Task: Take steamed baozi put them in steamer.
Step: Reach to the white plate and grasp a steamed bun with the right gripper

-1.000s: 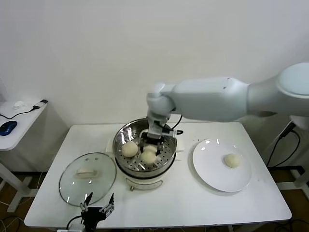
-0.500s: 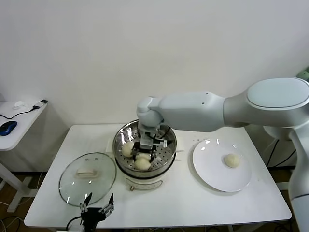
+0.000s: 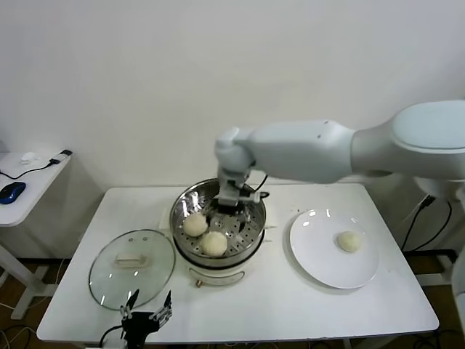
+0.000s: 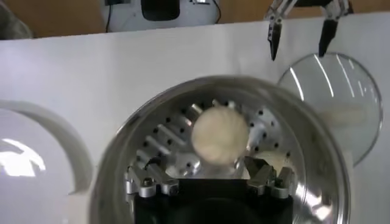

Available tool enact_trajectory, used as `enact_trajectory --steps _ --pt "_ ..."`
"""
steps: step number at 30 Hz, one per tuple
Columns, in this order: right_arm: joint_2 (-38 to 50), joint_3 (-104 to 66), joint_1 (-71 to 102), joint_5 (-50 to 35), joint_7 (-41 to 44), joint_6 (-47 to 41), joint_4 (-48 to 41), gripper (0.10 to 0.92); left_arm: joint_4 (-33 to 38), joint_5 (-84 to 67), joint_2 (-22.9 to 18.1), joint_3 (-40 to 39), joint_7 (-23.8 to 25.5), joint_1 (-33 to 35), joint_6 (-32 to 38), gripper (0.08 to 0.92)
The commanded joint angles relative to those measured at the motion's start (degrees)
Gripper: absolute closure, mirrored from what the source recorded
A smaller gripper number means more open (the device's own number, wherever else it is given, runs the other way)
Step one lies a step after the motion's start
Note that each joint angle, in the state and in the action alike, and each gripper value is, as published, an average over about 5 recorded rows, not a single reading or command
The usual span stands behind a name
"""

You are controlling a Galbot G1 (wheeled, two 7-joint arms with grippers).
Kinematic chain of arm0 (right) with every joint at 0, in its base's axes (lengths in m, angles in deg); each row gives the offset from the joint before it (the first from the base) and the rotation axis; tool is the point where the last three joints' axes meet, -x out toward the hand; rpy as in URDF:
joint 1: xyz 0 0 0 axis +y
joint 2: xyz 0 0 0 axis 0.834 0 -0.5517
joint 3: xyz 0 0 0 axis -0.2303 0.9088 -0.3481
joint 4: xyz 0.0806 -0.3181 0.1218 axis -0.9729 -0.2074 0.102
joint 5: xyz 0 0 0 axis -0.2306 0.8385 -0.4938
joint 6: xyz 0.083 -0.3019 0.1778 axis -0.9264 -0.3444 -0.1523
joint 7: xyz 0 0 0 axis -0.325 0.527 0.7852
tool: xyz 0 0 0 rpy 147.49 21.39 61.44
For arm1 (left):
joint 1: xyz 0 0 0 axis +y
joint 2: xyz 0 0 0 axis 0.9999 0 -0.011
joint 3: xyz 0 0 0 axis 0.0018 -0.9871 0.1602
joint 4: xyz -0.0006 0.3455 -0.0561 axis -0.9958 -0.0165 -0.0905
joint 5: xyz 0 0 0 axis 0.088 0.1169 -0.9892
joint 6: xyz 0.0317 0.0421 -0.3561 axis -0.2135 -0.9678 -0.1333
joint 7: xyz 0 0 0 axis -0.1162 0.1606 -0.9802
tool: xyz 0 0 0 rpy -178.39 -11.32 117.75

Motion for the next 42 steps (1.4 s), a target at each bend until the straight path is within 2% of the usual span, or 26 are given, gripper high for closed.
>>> enact_trajectory --steps 1,6,12,16,23,33,42 --pt "13.4 4.4 -9.4 -16.1 4.6 -7.0 -8.9 0.203 0.0 0.0 0.0 0.0 0.0 0.0 0.0 0.177" --pt "25.7 7.8 -9.4 -16.5 4.2 -19.7 -8.9 0.203 0.0 0.0 0.0 -0.1 0.1 -0.3 0.0 0.177" --pt "38.0 8.0 -2.1 -14.0 3.8 -25.8 -7.9 0.203 0.0 -0.2 0.1 0.3 0.2 -0.2 0.0 0.177" --pt "42.0 5.6 4.8 -11.4 2.6 -27.6 -7.8 0.203 -0.1 -0.3 0.1 0.5 0.3 -0.3 -0.1 0.177" --pt "42.6 -0.9 16.6 -4.3 0.1 -28.6 -10.4 0.203 -0.2 0.0 -0.1 0.5 0.6 0.2 -0.2 0.177" --pt "37.6 -9.4 27.0 -0.4 -2.5 -29.7 -17.1 0.203 -0.3 0.5 -0.9 0.5 0.6 0.7 -0.1 0.177" --pt "33.7 -12.3 31.1 0.5 -7.0 -30.6 -19.7 0.203 -0.5 0.8 -0.8 0.8 0.5 1.2 0.4 0.177"
